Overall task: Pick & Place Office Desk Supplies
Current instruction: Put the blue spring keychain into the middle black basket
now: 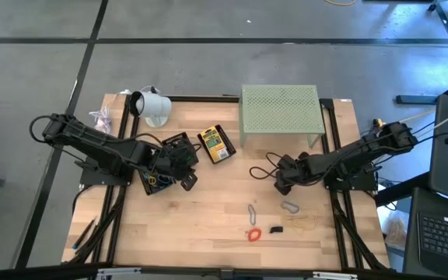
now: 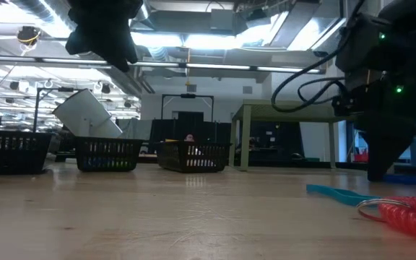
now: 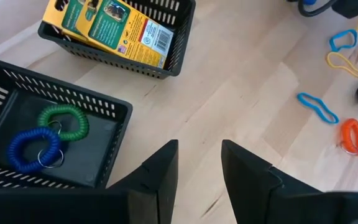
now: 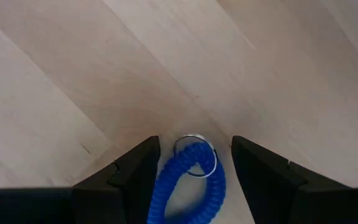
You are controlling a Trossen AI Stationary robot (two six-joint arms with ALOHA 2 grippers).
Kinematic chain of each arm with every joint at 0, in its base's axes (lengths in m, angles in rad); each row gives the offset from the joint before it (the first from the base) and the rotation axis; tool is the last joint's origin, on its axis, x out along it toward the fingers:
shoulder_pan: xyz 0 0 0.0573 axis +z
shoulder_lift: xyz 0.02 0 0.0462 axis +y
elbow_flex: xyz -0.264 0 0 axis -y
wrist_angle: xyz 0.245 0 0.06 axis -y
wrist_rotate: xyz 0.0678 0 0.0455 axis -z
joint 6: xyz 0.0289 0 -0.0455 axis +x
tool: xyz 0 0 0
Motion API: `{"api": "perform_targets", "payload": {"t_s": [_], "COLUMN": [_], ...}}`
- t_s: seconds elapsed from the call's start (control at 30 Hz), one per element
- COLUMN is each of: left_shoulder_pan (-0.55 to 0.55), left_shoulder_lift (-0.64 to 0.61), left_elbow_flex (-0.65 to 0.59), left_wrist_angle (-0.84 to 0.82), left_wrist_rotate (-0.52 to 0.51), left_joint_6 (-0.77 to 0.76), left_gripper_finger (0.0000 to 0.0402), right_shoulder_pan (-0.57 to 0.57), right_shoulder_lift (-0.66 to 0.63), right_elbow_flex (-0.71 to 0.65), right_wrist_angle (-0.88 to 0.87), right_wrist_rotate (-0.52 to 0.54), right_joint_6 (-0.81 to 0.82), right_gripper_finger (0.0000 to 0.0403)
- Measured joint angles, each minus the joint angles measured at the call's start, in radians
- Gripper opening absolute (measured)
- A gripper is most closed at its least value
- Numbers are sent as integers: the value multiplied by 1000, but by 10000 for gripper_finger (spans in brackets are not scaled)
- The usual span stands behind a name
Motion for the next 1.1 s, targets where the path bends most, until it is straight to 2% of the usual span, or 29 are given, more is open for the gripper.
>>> {"api": "perform_targets", "payload": {"t_s": [0.13,0.27,0.5,0.67,0.87,1.1], "left_shoulder_pan": [0,0,0,0,0,0], "left_shoulder_lift": [0,0,0,0,0,0], "left_elbow_flex": [0,0,0,0,0,0], "left_wrist_angle": [0,0,0,0,0,0], "left_wrist_rotate": [0,0,0,0,0,-6], "left_joint_6": [0,0,0,0,0,3], "left_gripper_finger": [116,116,116,116,116,114], "right_shoulder_pan": [0,0,1,1,2,1], "right_shoulder_lift": [8,9,11,11,10,4], "right_elbow_flex": [0,0,0,-2,14,101], "right_wrist_angle": [0,7,22,44,53,75], "right_wrist_rotate": [-3,-10,-26,-29,-20,52], "right_joint_6": [-8,-28,-35,-99,-160,-285], "right_gripper_finger": [205,178,81,9,7,3]}}
